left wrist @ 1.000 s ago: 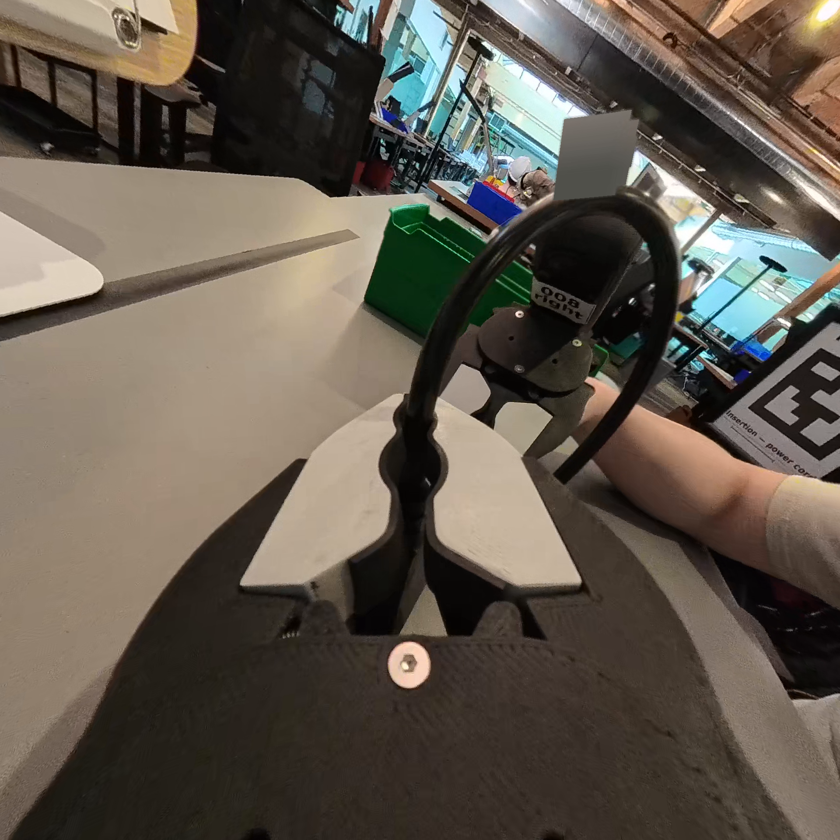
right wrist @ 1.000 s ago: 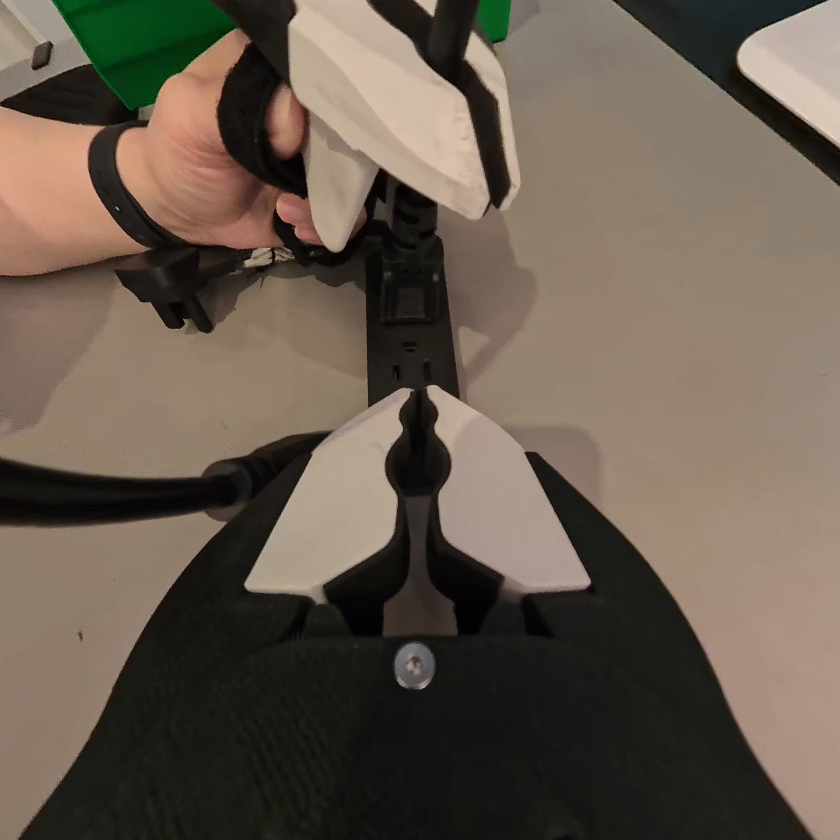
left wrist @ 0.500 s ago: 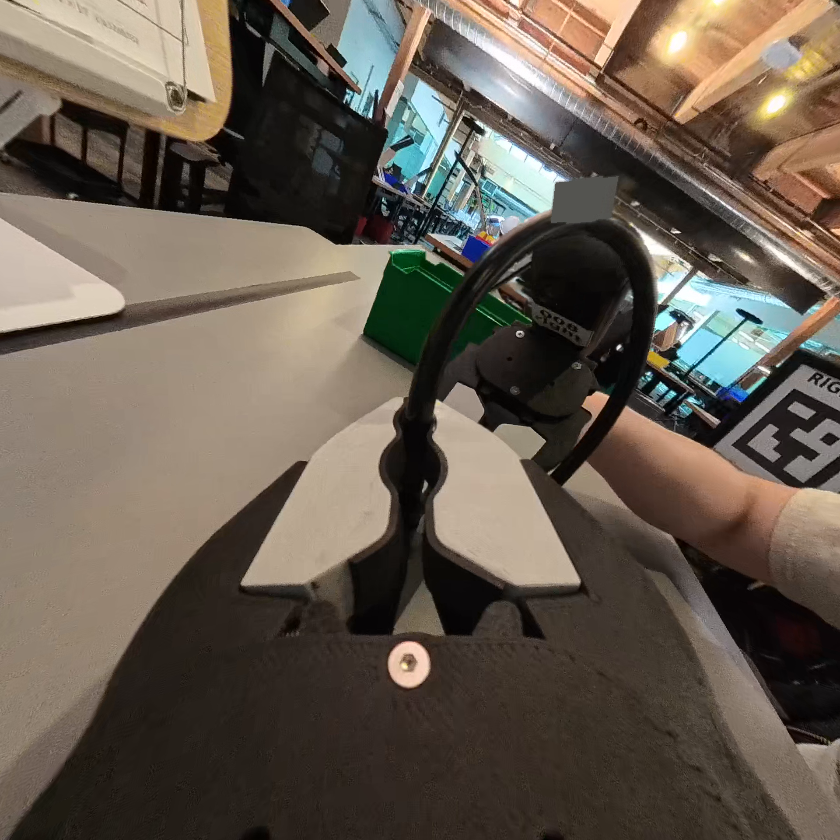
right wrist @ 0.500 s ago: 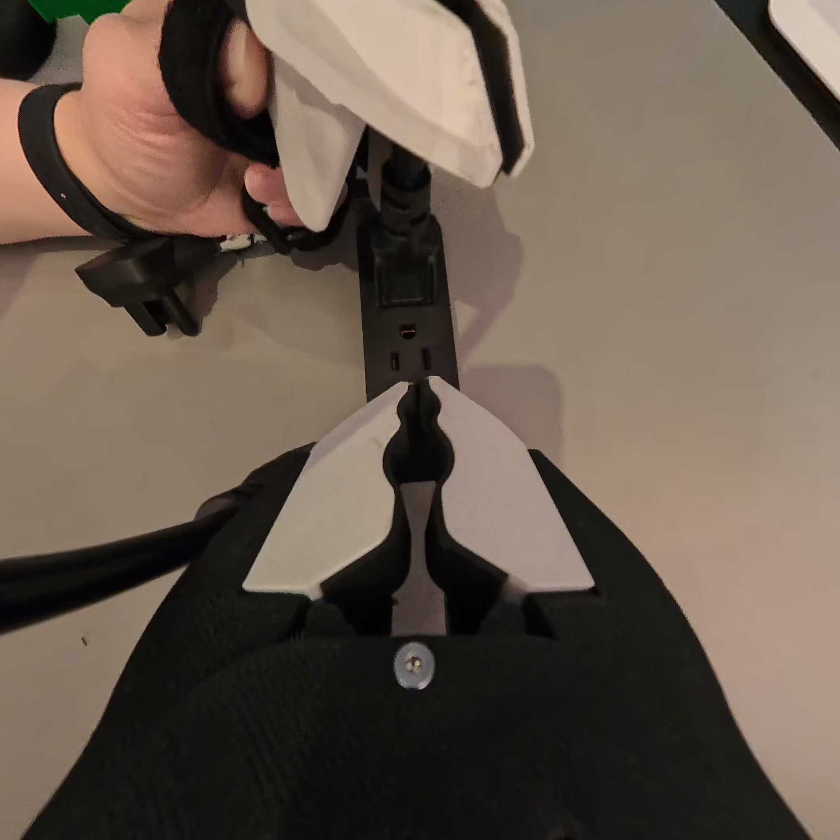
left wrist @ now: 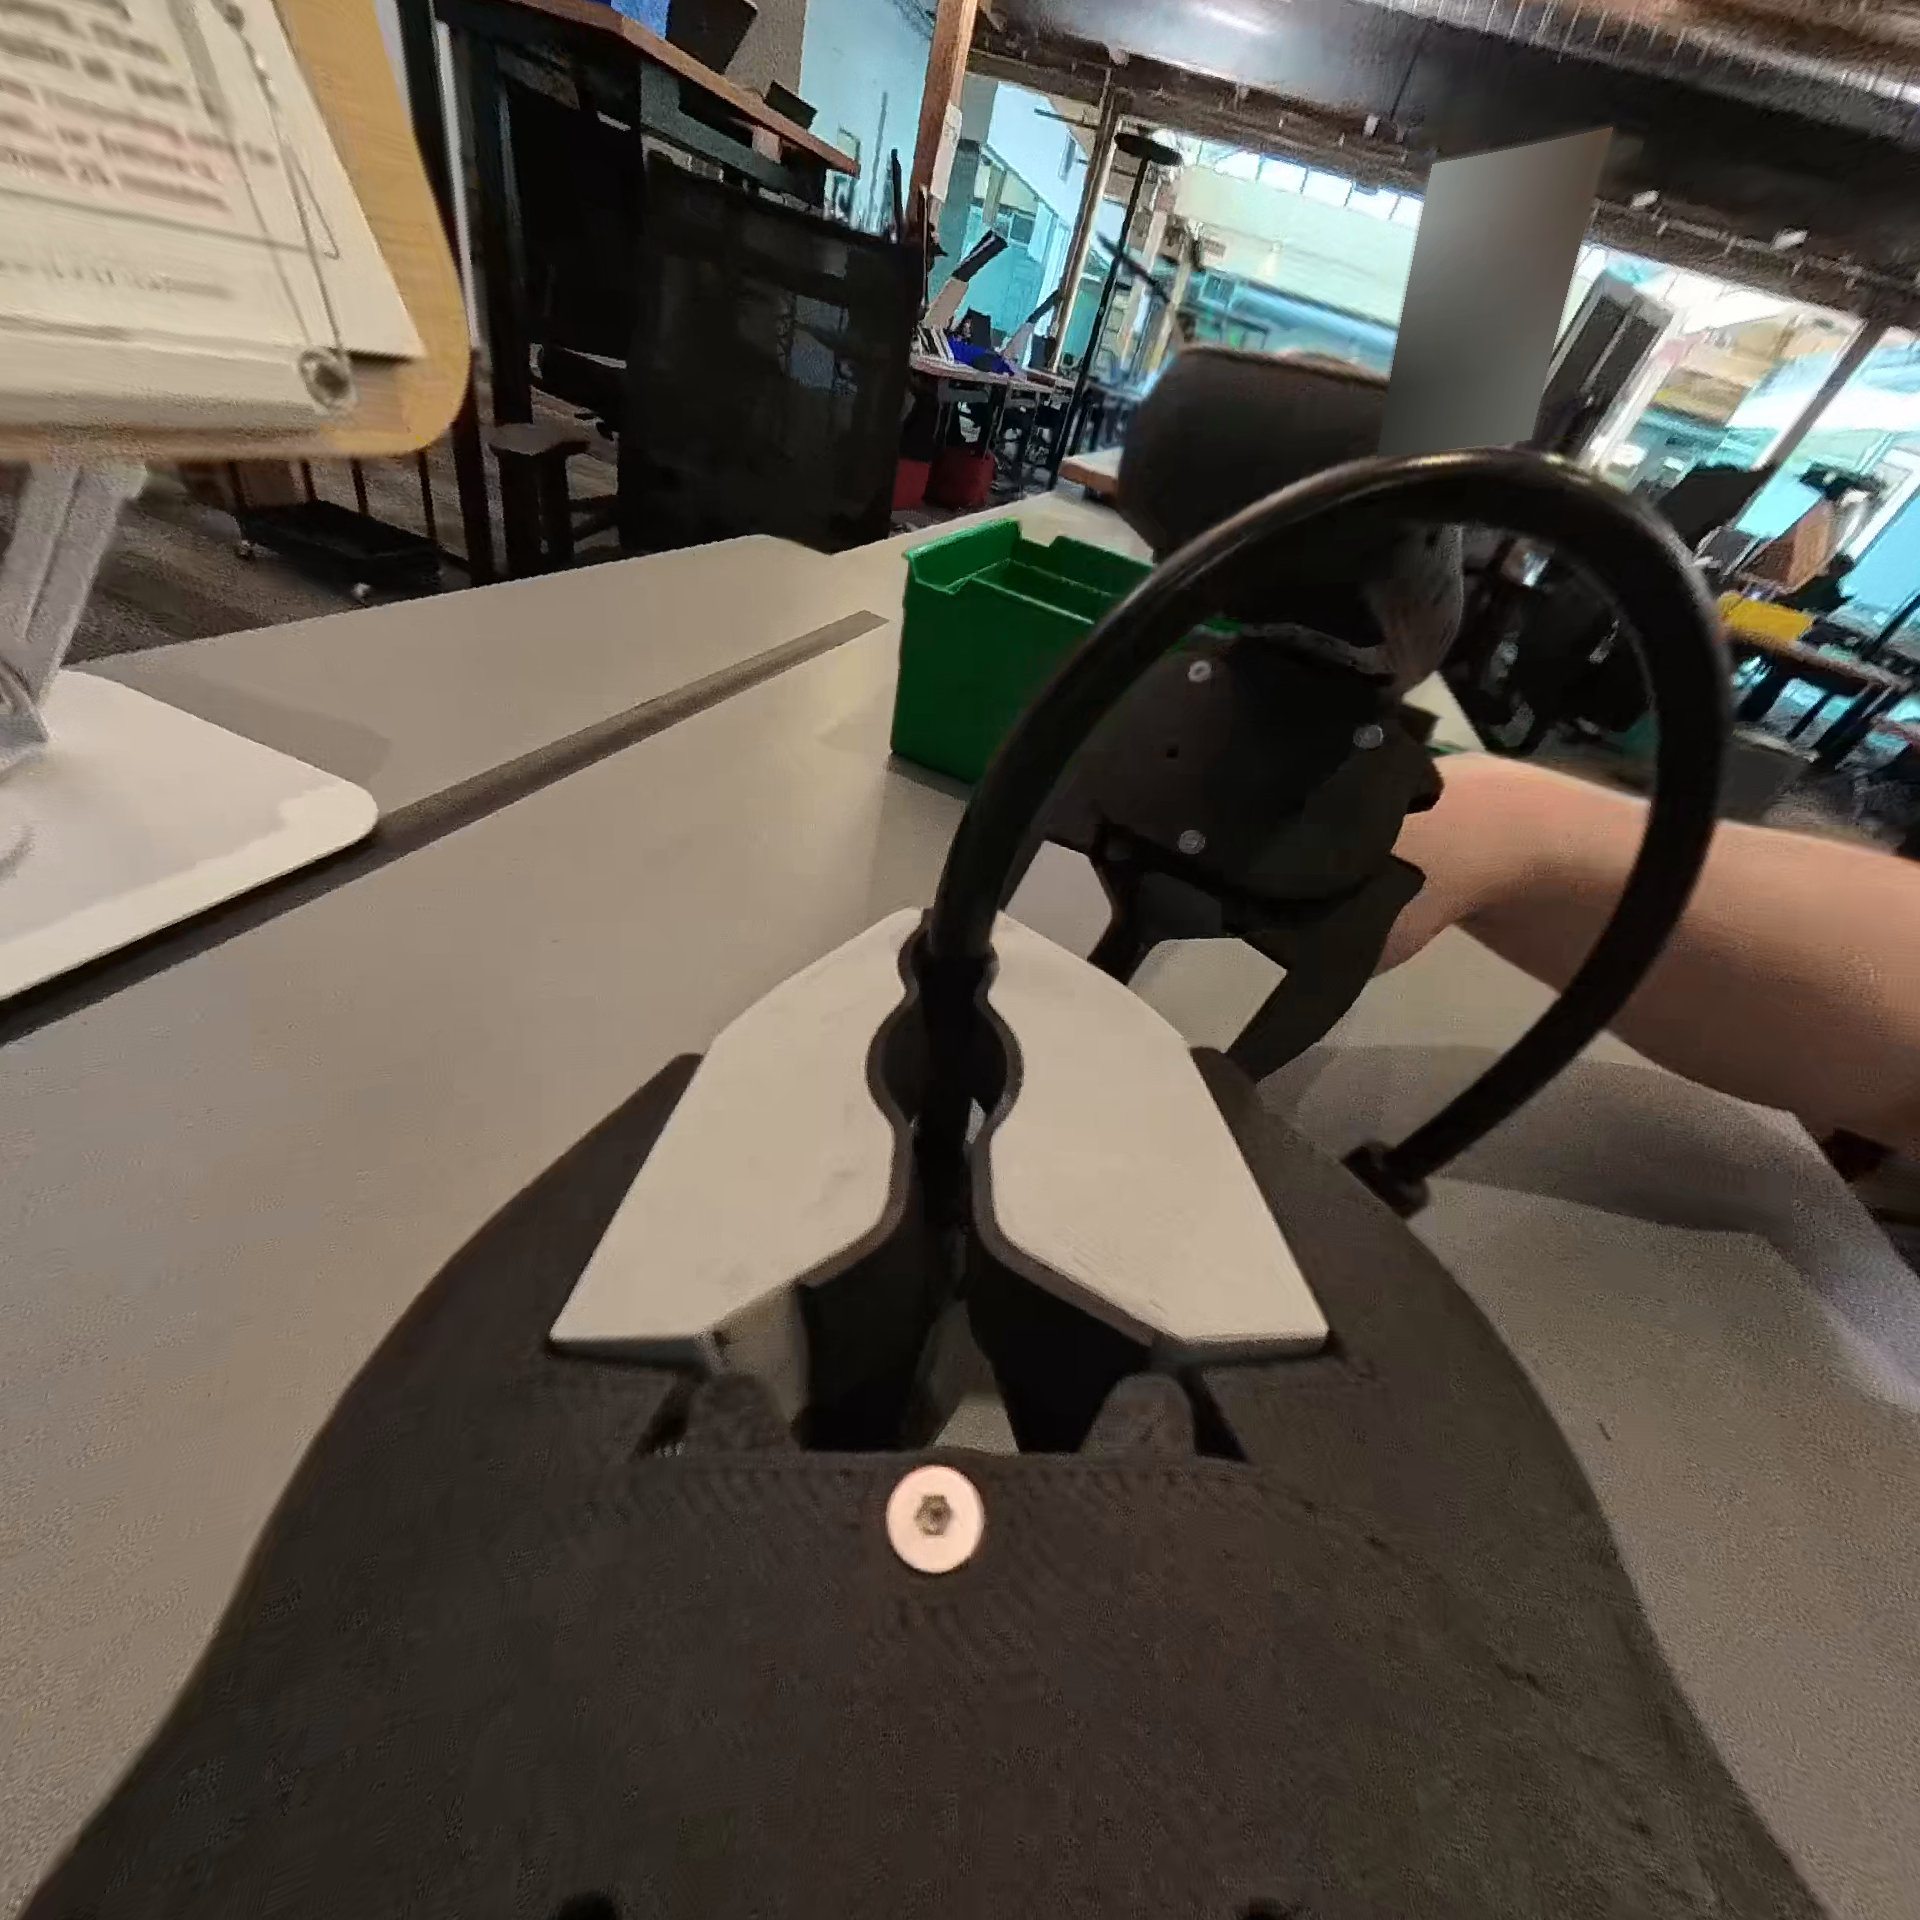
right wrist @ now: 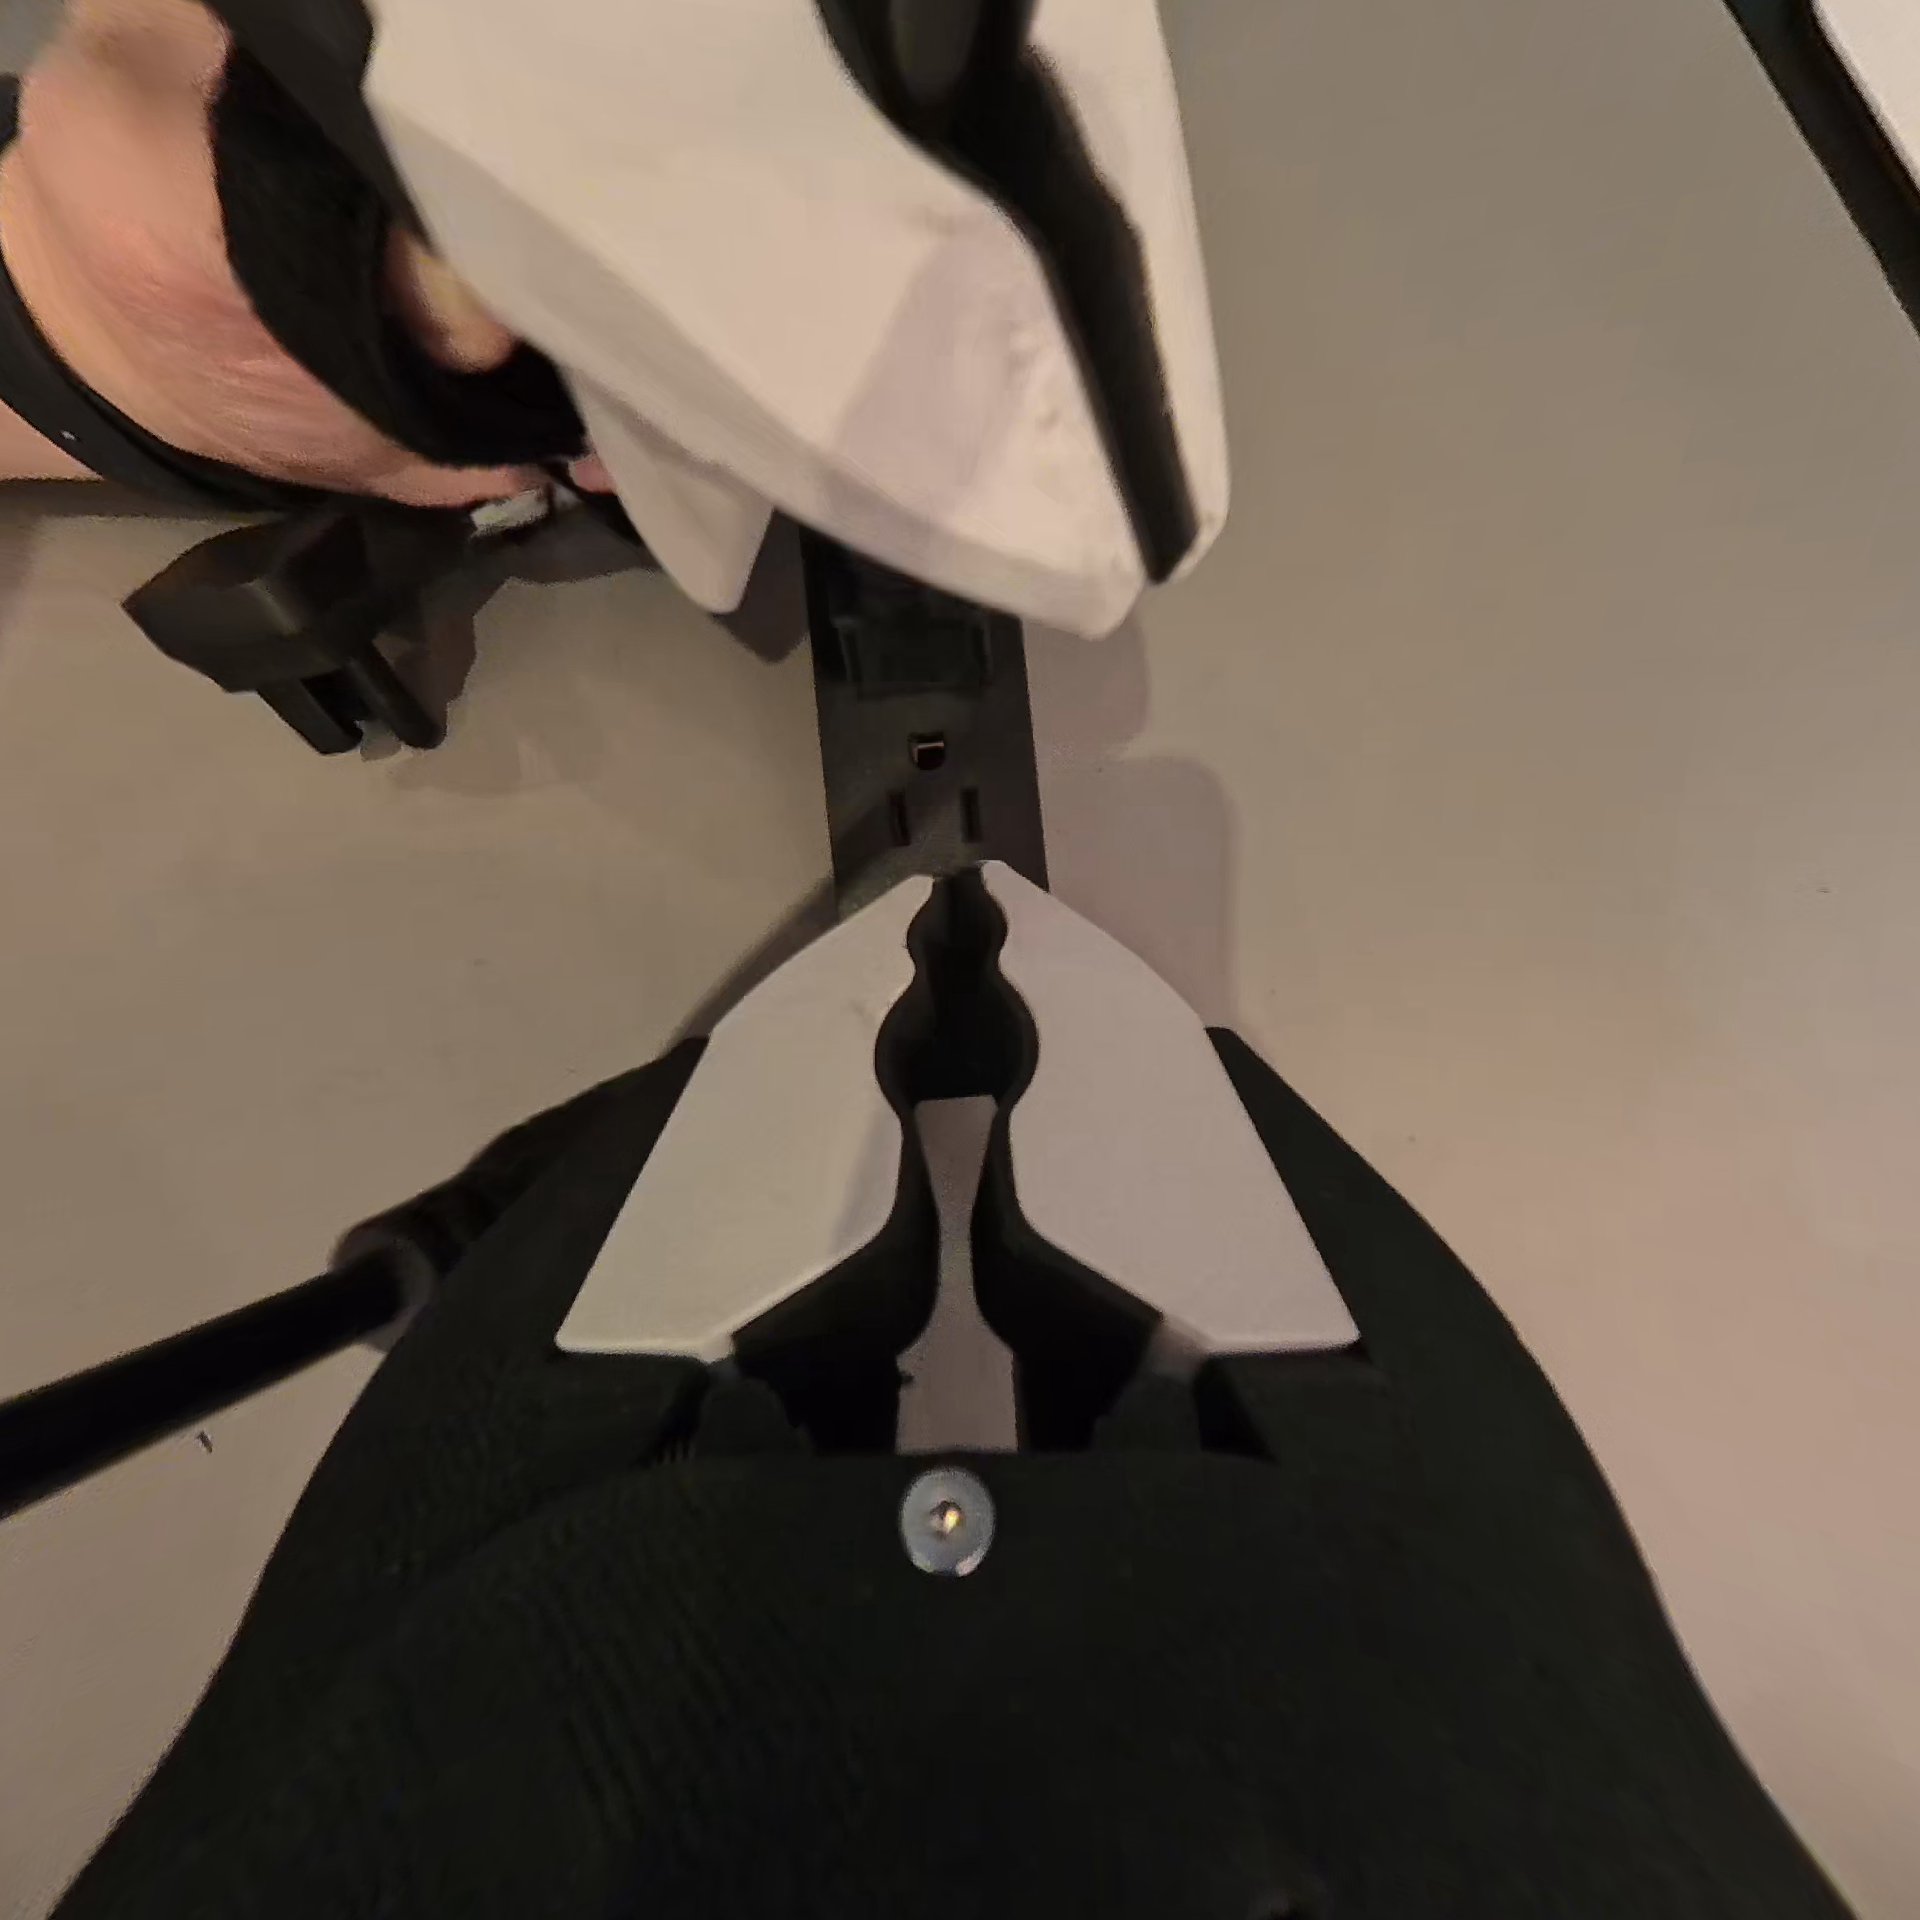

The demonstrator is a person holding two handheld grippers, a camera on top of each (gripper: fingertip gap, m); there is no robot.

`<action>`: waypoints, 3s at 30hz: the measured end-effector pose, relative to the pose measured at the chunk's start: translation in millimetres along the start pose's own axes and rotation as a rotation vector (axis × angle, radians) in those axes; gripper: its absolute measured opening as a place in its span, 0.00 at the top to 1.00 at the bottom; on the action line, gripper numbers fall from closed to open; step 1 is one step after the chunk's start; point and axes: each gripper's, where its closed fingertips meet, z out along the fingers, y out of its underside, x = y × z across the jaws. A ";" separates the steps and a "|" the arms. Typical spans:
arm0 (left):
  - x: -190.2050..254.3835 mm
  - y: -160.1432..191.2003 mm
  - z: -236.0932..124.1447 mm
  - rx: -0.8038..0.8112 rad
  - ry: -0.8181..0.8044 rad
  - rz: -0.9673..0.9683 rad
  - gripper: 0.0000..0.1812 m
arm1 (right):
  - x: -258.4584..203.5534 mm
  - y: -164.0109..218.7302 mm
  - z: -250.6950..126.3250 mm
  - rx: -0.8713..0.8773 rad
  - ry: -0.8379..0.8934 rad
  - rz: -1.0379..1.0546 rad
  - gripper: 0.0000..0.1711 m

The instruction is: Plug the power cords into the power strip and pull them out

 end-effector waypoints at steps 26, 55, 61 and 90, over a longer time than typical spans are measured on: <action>2.9 -7.3 -13.8 0.033 0.177 -0.096 0.97 | -0.1 -1.2 4.4 0.051 0.005 -0.009 0.95; -12.6 80.7 -19.1 -0.491 0.099 0.215 0.81 | 2.8 1.3 0.0 0.045 0.019 -0.095 0.96; -6.6 73.5 -18.9 -0.420 0.066 0.349 0.87 | 4.1 0.6 0.4 0.057 0.022 -0.092 0.96; -5.7 66.4 -10.4 -0.381 -0.012 0.228 0.89 | 7.1 4.3 -0.3 0.107 -0.022 -0.061 0.95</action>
